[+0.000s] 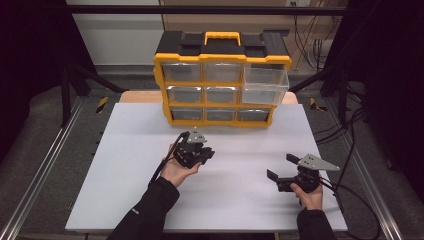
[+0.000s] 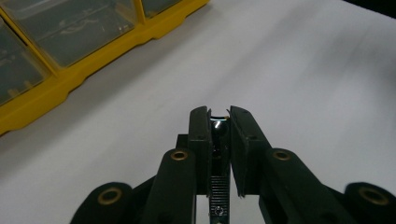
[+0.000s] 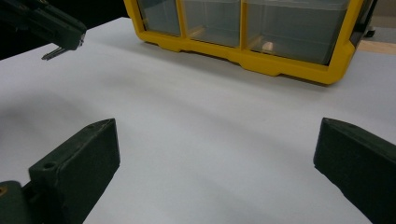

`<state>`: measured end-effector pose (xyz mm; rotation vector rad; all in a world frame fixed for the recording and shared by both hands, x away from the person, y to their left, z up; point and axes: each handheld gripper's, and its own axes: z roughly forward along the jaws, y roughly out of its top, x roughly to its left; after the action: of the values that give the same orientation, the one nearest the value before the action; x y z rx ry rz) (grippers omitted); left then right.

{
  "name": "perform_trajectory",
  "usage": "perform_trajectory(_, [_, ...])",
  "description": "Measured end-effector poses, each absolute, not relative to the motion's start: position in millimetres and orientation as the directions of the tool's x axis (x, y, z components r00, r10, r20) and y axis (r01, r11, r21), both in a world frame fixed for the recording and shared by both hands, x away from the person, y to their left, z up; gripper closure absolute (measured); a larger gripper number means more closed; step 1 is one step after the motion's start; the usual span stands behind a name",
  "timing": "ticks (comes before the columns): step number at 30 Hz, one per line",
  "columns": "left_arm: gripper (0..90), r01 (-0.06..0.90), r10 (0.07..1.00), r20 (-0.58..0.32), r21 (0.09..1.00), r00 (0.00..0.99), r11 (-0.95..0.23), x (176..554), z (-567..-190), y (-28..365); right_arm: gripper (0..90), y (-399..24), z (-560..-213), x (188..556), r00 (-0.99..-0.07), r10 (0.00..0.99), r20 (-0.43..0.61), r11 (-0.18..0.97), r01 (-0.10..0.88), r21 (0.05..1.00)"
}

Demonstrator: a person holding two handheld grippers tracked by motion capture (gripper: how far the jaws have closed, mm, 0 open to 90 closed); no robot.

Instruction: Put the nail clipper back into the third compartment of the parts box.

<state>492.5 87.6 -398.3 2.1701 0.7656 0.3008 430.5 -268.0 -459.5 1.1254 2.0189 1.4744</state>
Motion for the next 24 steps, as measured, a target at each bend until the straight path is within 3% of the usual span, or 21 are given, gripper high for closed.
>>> perform_trajectory(24, [78.9,0.380,0.607,-0.040,0.812,0.793,-0.443,499,-346,85,0.9,-268,-459,430,-0.594,0.793,0.134,0.123,0.371,0.920])
